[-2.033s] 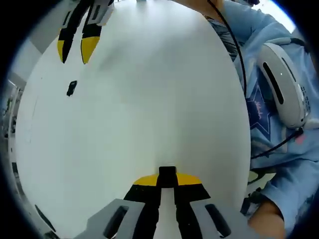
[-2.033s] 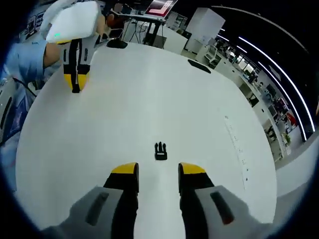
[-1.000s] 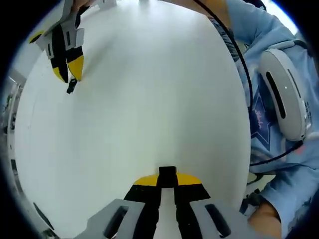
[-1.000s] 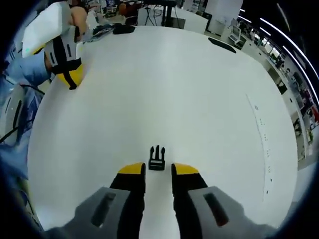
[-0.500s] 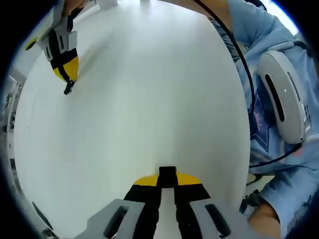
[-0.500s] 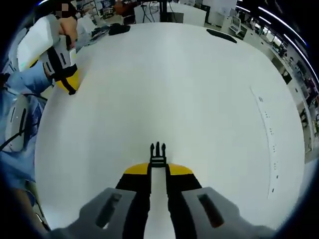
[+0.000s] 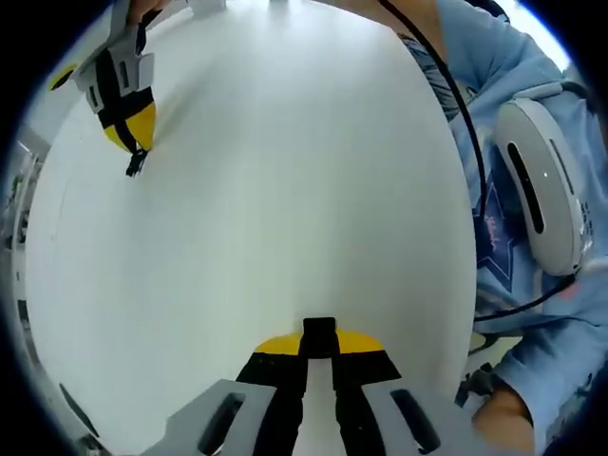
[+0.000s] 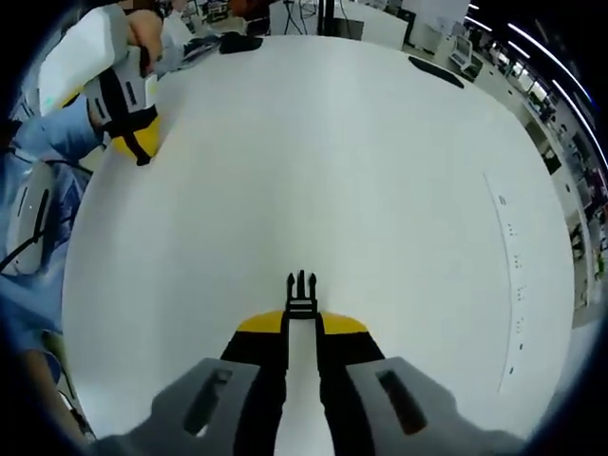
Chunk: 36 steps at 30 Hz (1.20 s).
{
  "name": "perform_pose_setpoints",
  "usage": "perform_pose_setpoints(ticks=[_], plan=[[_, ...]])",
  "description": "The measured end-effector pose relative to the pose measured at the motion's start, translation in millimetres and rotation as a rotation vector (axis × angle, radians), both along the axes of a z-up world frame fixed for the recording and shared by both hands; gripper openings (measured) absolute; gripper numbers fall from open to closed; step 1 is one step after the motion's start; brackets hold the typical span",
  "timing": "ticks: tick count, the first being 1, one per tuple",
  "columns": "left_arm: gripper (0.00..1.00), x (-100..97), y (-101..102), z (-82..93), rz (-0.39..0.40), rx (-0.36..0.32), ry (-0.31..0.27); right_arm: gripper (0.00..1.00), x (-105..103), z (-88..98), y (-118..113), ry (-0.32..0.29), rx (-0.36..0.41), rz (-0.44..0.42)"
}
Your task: Snap the two parts of the plastic buckle together until the buckle closes and remains connected.
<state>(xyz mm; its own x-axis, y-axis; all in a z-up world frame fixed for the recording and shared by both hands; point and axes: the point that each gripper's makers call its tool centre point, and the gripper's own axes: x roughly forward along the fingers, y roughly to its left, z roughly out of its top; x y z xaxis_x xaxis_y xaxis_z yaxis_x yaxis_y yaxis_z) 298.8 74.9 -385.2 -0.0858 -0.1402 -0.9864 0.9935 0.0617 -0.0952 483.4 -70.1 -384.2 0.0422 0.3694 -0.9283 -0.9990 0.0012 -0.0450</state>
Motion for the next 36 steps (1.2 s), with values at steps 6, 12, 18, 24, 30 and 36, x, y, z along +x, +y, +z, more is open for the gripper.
perform_pose_setpoints(ticks=[6,12,18,24,30,36], plan=[[0.08,-0.2,0,-0.1,0.001,0.008,0.004,0.11,-10,0.4,-6,0.001,-0.019,0.019],[0.08,0.0,1,0.1,0.010,0.004,0.008,0.11,-23,1.3,-15,0.003,-0.026,0.030],[0.08,0.1,1,0.3,0.016,-0.001,0.009,0.11,-35,2.3,-26,-0.005,-0.025,0.034],[0.08,0.7,1,0.5,0.021,-0.003,0.010,0.11,-49,2.2,-38,-0.008,-0.042,0.012],[0.08,2.1,1,0.8,0.026,-0.002,0.012,0.11,-62,2.5,-49,-0.027,-0.044,-0.010],[0.08,5.0,2,1.0,0.028,0.005,0.011,0.11,-75,2.6,-60,-0.034,-0.042,-0.062]])
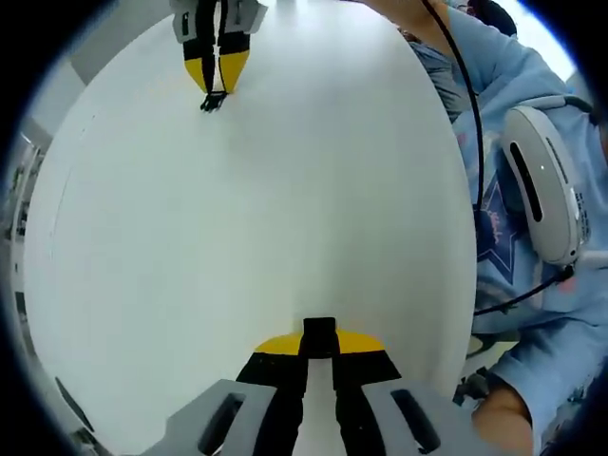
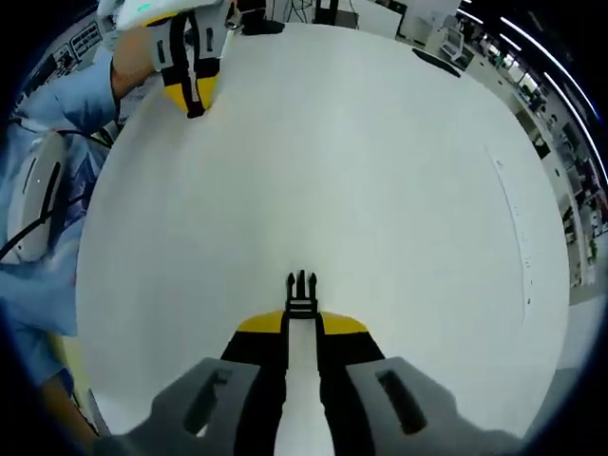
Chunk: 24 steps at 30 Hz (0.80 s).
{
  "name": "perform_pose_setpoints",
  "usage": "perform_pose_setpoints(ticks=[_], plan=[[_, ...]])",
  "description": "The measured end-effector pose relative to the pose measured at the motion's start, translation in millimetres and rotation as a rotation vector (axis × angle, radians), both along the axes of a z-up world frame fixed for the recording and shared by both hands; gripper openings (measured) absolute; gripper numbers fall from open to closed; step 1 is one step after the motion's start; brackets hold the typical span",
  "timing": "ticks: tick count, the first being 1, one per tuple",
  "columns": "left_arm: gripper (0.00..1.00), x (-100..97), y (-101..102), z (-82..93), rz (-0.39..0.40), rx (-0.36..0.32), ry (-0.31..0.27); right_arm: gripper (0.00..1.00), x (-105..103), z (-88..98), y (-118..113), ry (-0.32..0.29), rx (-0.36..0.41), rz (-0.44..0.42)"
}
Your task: Snap the two parts of the plastic buckle together until the buckle closes and remains connected.
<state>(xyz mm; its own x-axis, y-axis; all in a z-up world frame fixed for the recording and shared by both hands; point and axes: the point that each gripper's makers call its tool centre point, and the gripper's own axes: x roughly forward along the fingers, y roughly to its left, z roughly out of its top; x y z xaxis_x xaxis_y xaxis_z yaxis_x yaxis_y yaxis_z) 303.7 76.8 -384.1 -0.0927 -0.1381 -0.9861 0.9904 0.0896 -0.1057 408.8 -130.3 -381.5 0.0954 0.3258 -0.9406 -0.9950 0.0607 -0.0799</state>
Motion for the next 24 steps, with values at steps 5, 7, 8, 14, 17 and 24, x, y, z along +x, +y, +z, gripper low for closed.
perform_pose_setpoints(ticks=[5,7,8,14,17,24], plan=[[0.08,1.3,0,0.3,0.002,-0.001,0.002,0.11,-13,0.1,-9,-0.007,0.001,-0.004],[0.08,0.7,0,0.3,0.002,0.001,0.002,0.11,-18,0.1,-12,-0.006,0.008,-0.024],[0.08,0.2,0,0.3,0.003,0.002,0.002,0.11,-23,0.3,-14,-0.009,0.013,-0.025],[0.08,-2.2,0,0.1,0.004,0.003,0.005,0.11,-45,0.2,-25,-0.017,0.011,-0.027],[0.08,-3.0,0,0.2,0.004,0.008,0.005,0.11,-53,1.1,-30,-0.023,0.018,-0.027],[0.08,-4.2,-1,0.3,0.008,0.016,0.007,0.11,-67,1.6,-37,-0.030,0.010,-0.029]])
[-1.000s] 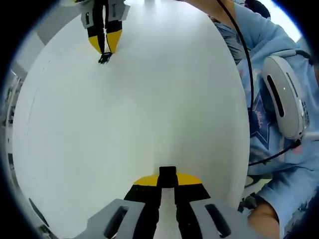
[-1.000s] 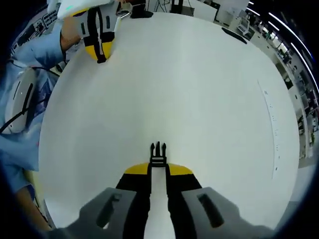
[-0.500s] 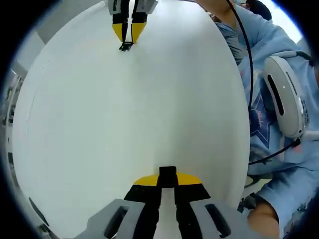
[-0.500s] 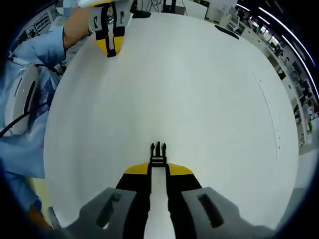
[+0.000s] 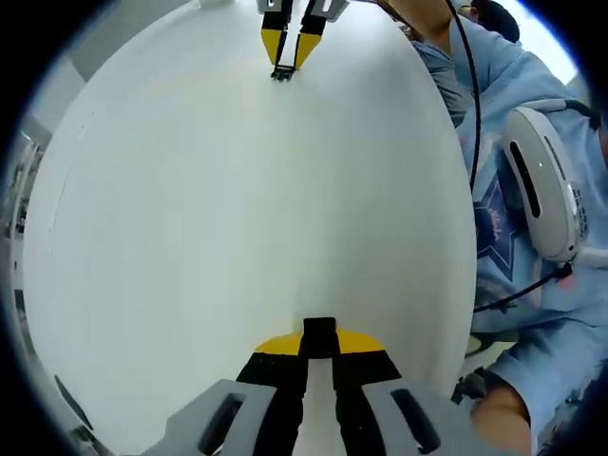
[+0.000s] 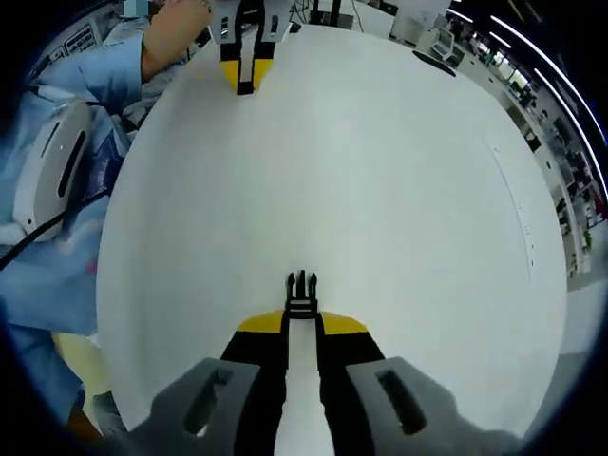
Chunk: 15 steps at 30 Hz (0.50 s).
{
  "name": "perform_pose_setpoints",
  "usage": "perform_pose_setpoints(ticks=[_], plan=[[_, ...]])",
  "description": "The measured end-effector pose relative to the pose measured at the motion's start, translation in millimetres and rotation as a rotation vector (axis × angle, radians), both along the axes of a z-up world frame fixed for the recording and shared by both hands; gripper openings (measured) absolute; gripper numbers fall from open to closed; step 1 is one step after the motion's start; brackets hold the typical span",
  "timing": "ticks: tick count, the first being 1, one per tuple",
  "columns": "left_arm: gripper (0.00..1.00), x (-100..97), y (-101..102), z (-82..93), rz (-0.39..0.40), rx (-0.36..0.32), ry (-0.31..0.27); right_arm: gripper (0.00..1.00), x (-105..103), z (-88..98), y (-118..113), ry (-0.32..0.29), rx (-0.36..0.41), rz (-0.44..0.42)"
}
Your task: Snap the two parts of the plastic buckle together until the buckle closes and remains connected.
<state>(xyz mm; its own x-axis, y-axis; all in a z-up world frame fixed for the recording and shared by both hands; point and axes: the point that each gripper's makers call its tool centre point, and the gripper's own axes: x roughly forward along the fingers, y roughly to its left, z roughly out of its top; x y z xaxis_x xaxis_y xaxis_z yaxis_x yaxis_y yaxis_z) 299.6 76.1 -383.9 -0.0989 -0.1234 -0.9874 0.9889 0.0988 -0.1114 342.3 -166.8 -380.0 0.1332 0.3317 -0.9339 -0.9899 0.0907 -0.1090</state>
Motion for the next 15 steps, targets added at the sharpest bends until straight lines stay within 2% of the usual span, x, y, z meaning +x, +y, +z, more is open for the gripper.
perform_pose_setpoints(ticks=[15], plan=[[0.08,-0.2,1,0.3,-0.005,0.005,0.000,0.11,-24,0.3,-4,0.034,-0.024,0.024]])
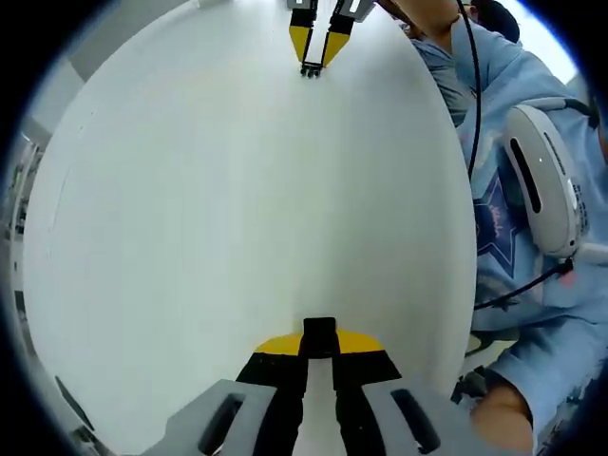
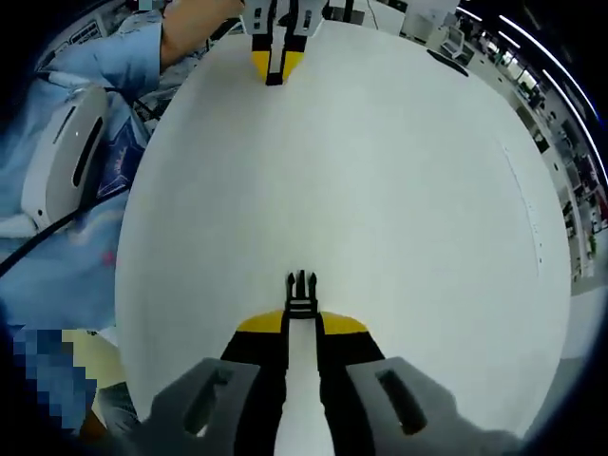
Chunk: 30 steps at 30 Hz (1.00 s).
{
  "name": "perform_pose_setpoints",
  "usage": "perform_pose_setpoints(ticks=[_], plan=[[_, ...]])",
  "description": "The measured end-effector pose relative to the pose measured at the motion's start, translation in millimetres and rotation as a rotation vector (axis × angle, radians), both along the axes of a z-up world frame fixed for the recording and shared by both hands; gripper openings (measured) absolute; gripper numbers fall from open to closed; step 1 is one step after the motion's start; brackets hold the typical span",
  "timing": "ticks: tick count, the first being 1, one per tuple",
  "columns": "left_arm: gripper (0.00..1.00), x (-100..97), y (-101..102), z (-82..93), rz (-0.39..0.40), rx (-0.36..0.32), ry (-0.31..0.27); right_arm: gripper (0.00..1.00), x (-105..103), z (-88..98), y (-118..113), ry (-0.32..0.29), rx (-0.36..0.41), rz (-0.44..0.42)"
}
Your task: Snap the two parts of the plastic buckle together until the buckle closes and remains connected.
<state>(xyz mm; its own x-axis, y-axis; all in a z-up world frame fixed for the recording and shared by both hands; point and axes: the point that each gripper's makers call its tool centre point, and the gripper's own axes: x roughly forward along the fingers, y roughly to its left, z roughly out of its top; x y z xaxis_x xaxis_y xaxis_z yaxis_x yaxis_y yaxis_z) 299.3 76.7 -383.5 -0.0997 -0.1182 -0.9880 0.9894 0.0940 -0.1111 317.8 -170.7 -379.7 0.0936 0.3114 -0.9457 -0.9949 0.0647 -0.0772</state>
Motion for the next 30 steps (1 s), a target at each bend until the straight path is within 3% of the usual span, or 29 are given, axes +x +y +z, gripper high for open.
perform_pose_setpoints(ticks=[13,30], plan=[[0.08,0.9,-1.2,0.2,-0.070,0.035,-0.050,0.11,-9.6,0.2,2.8,0.000,0.006,0.016],[0.08,4.3,-6.4,0.5,-0.063,0.019,-0.043,0.11,-8.5,-0.5,7.3,0.020,0.010,0.012]])
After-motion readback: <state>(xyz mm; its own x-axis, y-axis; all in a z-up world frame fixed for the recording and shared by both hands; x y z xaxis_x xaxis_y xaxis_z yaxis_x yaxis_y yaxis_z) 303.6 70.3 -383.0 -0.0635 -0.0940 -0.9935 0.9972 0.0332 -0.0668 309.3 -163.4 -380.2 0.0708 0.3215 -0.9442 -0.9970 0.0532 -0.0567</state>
